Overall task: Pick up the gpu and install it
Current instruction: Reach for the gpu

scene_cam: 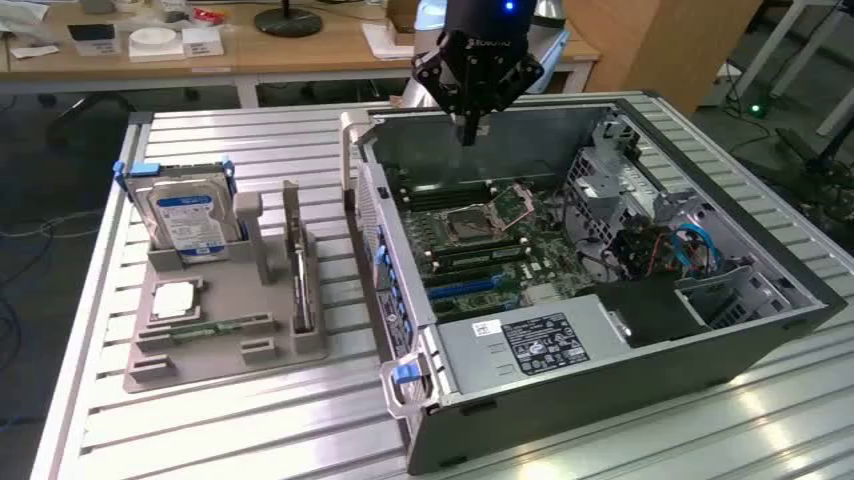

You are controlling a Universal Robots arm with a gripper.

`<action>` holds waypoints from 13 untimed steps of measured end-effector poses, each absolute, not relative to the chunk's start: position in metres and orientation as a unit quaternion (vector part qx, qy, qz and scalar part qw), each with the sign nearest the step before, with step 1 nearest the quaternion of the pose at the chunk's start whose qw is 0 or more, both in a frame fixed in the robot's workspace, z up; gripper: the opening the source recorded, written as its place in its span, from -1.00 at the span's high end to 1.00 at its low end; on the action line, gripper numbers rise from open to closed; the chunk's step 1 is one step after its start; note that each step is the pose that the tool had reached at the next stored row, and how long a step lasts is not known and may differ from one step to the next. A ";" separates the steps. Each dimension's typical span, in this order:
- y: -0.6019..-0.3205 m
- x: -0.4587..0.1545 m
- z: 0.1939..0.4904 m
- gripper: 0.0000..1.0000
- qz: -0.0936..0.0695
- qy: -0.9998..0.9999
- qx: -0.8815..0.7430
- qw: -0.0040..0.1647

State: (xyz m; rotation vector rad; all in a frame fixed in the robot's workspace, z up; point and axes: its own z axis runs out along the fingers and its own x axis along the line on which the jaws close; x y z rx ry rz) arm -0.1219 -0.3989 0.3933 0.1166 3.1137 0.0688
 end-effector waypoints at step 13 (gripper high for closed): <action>-0.399 -0.138 0.393 0.79 0.022 0.999 0.037 0.012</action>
